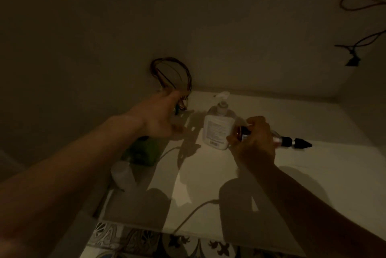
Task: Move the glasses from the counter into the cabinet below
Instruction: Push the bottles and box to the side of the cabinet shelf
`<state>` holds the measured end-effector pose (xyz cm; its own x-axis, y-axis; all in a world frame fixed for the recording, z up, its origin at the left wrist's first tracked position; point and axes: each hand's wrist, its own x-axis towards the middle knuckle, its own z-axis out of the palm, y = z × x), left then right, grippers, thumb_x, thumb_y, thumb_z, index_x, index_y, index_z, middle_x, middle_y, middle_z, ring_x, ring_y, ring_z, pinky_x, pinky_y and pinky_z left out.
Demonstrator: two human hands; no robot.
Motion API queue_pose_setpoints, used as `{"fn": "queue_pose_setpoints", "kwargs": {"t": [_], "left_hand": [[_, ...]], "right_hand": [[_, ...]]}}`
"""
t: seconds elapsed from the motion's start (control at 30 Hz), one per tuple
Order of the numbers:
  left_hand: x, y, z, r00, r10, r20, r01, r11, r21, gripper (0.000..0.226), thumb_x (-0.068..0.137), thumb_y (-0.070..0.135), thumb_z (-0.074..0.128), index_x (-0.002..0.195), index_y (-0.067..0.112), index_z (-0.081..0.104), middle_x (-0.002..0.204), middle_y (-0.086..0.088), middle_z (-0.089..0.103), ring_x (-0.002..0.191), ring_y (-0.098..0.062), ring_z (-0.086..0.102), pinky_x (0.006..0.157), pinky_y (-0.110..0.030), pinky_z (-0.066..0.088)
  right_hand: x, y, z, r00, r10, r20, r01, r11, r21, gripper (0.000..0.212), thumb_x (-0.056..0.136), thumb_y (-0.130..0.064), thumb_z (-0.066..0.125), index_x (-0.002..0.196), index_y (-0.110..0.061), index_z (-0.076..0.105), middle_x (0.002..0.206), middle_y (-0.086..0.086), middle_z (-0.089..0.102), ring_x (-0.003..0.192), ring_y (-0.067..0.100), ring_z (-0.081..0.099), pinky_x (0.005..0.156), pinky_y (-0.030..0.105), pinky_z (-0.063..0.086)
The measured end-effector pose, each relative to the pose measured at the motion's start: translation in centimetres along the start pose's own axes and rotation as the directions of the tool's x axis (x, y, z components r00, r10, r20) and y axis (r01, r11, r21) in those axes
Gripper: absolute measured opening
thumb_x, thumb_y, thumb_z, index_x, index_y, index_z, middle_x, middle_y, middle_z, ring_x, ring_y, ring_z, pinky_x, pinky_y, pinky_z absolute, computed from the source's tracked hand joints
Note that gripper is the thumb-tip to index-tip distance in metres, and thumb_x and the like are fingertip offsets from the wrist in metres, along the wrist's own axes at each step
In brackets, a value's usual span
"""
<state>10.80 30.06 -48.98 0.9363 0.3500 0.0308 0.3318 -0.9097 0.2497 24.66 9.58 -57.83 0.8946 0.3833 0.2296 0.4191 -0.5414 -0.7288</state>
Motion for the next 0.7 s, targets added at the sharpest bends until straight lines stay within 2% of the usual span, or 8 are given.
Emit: {"fn": "queue_pose_setpoints", "kwargs": {"t": [0.1,0.2,0.27,0.33,0.43,0.5,0.63,0.7], "left_hand": [[2.7,2.4,1.2,0.999,0.040,0.004,-0.040,0.999,0.025,0.096,0.080,0.045,0.078,0.156,0.030,0.021,0.158,-0.004,0.035,0.140,-0.025,0.040,0.112,-0.040,0.040],[4.3,3.2,3.0,0.999,0.022,0.045,-0.023,0.999,0.026,0.097,0.079,0.045,0.078,0.155,0.027,0.020,0.156,-0.005,0.036,0.138,-0.028,0.042,0.109,-0.042,0.042],[4.7,3.0,3.9,0.997,0.004,0.079,-0.006,1.000,0.019,0.101,0.078,0.045,0.079,0.156,0.026,0.018,0.157,-0.006,0.035,0.141,-0.029,0.039,0.111,-0.043,0.040],[5.0,2.3,4.5,0.995,-0.016,0.097,0.017,1.000,-0.003,0.104,0.077,0.043,0.080,0.157,0.024,0.016,0.157,-0.008,0.034,0.142,-0.029,0.037,0.112,-0.042,0.039],[5.7,1.7,5.1,0.994,-0.031,0.106,0.035,0.999,-0.032,0.102,0.079,0.039,0.081,0.157,0.021,0.018,0.158,-0.009,0.035,0.142,-0.029,0.037,0.112,-0.042,0.039],[5.9,1.7,5.3,0.994,-0.012,0.112,0.015,1.000,-0.026,0.100,0.079,0.036,0.080,0.157,0.023,0.019,0.157,-0.009,0.036,0.142,-0.030,0.037,0.112,-0.043,0.039],[6.5,2.7,5.5,0.983,0.059,0.174,-0.051,0.997,-0.049,0.108,0.072,0.037,0.087,0.157,0.021,0.022,0.153,-0.008,0.040,0.139,-0.030,0.040,0.113,-0.043,0.038],[6.8,3.0,5.6,0.981,0.085,0.176,-0.070,0.994,-0.087,0.108,0.069,0.040,0.088,0.154,0.019,0.026,0.146,-0.009,0.045,0.132,-0.032,0.046,0.108,-0.046,0.042]], "right_hand": [[2.2,-0.6,0.0,0.979,0.096,0.180,-0.099,0.995,0.006,0.093,0.067,-0.024,0.091,0.143,-0.020,0.037,0.136,0.009,0.050,0.121,0.031,0.055,0.101,0.046,0.050],[3.4,-1.2,0.8,0.945,0.053,0.322,-0.099,0.987,0.128,0.095,0.072,-0.017,0.086,0.150,-0.019,0.032,0.144,0.014,0.045,0.130,0.035,0.049,0.106,0.050,0.046],[3.8,-1.4,1.4,0.941,0.075,0.330,-0.134,0.978,0.160,0.094,0.073,-0.012,0.085,0.151,-0.018,0.033,0.146,0.014,0.041,0.132,0.037,0.047,0.107,0.053,0.045],[4.1,-1.4,1.9,0.944,0.119,0.307,-0.142,0.988,0.055,0.096,0.073,-0.014,0.087,0.152,-0.019,0.032,0.143,0.011,0.040,0.128,0.036,0.050,0.107,0.053,0.047],[4.0,-1.4,2.0,0.959,0.101,0.265,-0.080,0.993,-0.089,0.082,0.075,-0.026,0.086,0.144,-0.017,0.044,0.132,0.010,0.042,0.119,0.034,0.056,0.105,0.050,0.049],[3.9,-1.5,1.7,0.959,0.095,0.269,-0.070,0.992,-0.101,0.075,0.076,-0.028,0.085,0.140,-0.016,0.048,0.131,0.010,0.046,0.119,0.033,0.055,0.106,0.049,0.048],[3.6,-2.0,1.5,0.950,0.066,0.304,-0.055,0.998,-0.043,0.073,0.077,-0.026,0.085,0.140,-0.012,0.051,0.137,0.011,0.055,0.127,0.031,0.053,0.110,0.047,0.044],[3.2,-2.5,1.5,0.948,0.030,0.316,-0.064,0.993,0.099,0.069,0.076,-0.020,0.086,0.137,-0.009,0.054,0.135,0.013,0.057,0.125,0.032,0.055,0.108,0.047,0.045]]}}
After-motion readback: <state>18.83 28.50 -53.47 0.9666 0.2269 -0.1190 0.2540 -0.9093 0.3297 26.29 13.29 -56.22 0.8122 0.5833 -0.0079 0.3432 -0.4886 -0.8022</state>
